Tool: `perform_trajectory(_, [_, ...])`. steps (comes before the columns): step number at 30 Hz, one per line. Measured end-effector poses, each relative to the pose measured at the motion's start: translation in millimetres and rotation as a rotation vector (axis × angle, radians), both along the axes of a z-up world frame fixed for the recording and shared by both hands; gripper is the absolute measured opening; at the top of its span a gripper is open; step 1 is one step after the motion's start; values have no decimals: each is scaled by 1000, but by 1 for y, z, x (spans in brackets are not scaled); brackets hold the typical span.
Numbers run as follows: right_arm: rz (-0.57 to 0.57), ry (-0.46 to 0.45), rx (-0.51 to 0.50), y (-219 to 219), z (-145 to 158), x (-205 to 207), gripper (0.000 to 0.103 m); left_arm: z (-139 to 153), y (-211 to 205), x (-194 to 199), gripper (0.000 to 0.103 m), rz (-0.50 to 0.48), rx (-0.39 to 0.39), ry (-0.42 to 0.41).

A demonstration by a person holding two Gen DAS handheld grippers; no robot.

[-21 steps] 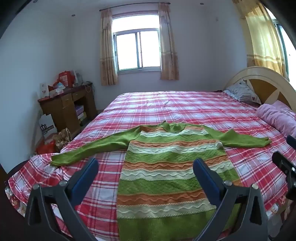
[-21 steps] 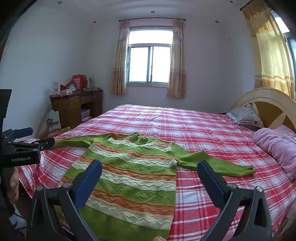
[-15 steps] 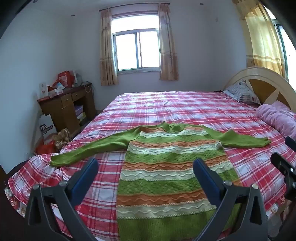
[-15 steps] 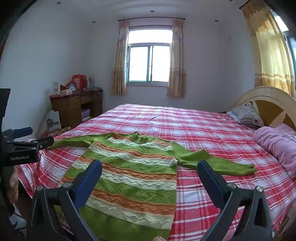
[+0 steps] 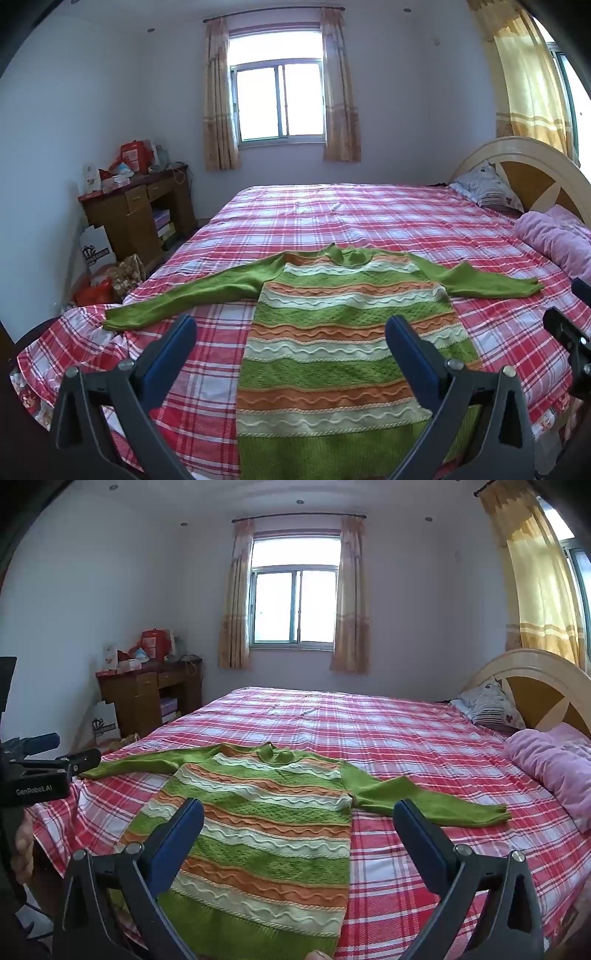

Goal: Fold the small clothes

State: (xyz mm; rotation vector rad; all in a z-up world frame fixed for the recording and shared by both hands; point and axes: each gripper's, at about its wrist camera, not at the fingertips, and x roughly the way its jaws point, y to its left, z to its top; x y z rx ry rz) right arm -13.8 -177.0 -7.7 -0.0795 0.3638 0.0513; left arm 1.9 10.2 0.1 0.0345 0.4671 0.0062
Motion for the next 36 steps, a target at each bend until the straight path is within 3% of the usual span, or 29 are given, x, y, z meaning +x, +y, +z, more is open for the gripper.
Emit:
perform_trajectory(10, [-20,62,-13,6,8,-17,102,13,0,-24,103,87,-10,46])
perform_trajectory(18, [-18,27,-34,10,27,-40,102,29,-10,-56,103,48,-39,-2])
perform_trajectory(36, [-14,44,-26,9,19,-38,102,25,-13,-55,103,45,-45,14])
